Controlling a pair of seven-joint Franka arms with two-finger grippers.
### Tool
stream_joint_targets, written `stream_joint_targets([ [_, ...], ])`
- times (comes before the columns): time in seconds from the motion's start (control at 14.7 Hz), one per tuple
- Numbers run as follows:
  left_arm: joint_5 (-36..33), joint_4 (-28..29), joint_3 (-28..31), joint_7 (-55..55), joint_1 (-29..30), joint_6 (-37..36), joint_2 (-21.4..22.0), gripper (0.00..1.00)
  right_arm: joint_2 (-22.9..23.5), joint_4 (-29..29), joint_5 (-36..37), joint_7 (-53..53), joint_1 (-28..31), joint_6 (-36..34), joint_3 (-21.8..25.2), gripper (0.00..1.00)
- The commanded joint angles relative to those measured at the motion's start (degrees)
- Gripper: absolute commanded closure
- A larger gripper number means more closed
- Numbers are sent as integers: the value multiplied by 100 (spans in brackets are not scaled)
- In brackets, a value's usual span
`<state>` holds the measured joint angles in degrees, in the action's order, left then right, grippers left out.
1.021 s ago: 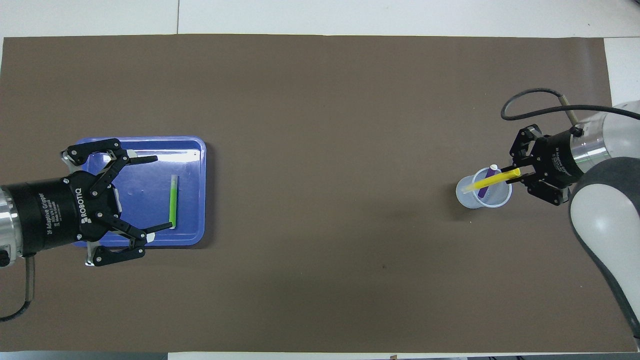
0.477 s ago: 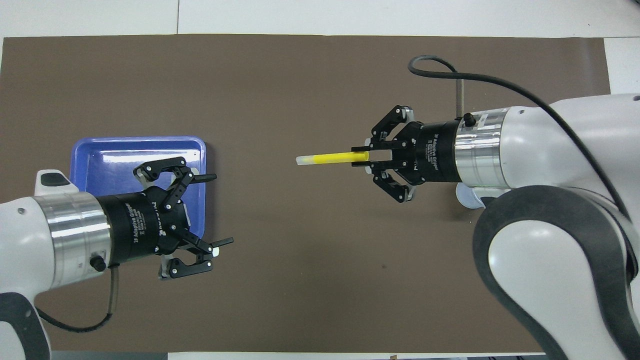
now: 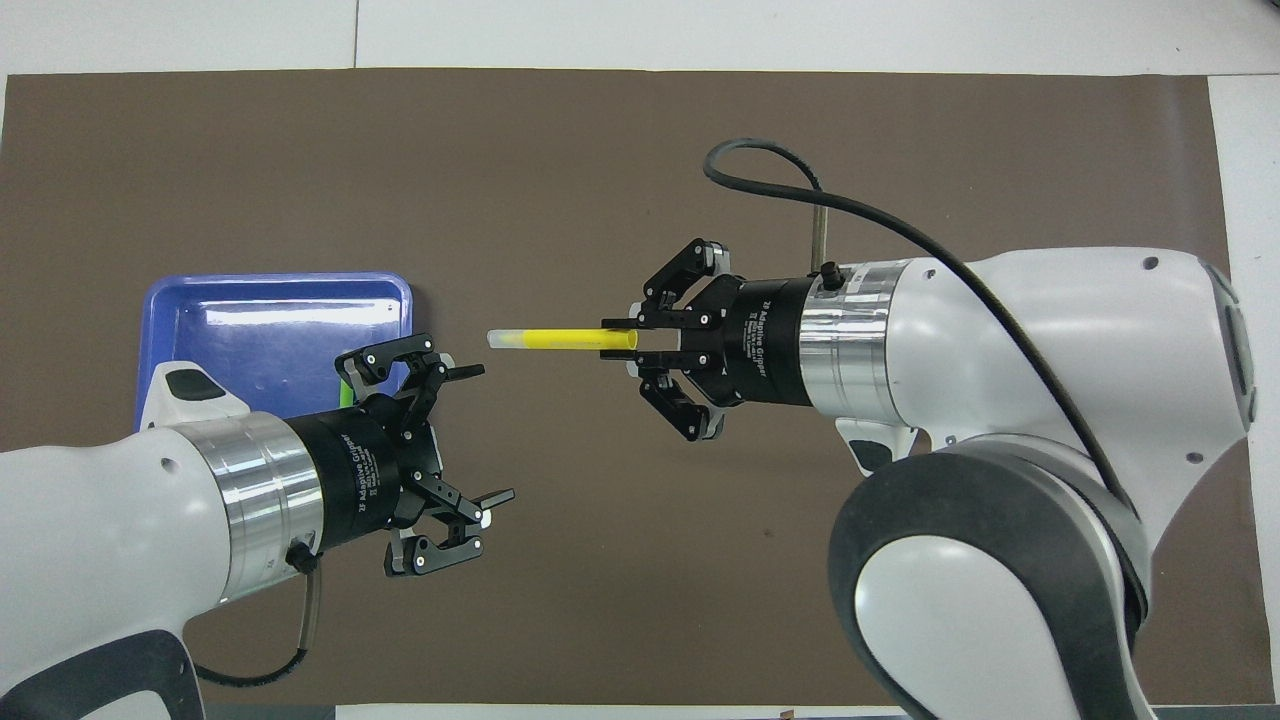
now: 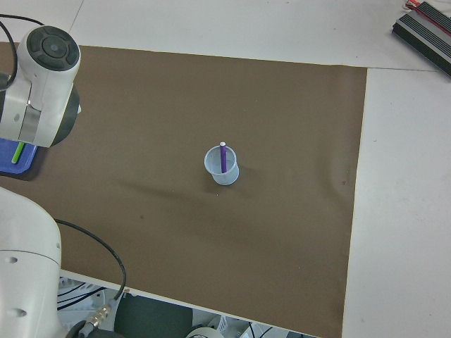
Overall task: Right arm passes pens to left for tray arrangement
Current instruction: 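Carry the yellow pen to the left gripper while the left gripper approaches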
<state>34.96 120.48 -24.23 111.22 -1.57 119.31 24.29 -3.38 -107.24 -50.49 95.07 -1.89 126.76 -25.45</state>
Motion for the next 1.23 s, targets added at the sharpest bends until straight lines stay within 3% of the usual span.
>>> stream_joint_targets([
  [0.0,-165,72,-21,-30,-62,434,-143,0,30,45,-137,161,75,129,-205,100],
  [0.75,-165,90,-100,-66,-98,848,-487,0,22,19,-137,205,66,279,-408,100],
  [1.16,-165,46,-91,-110,-89,848,-504,33,22,10,-137,258,66,358,-452,100],
])
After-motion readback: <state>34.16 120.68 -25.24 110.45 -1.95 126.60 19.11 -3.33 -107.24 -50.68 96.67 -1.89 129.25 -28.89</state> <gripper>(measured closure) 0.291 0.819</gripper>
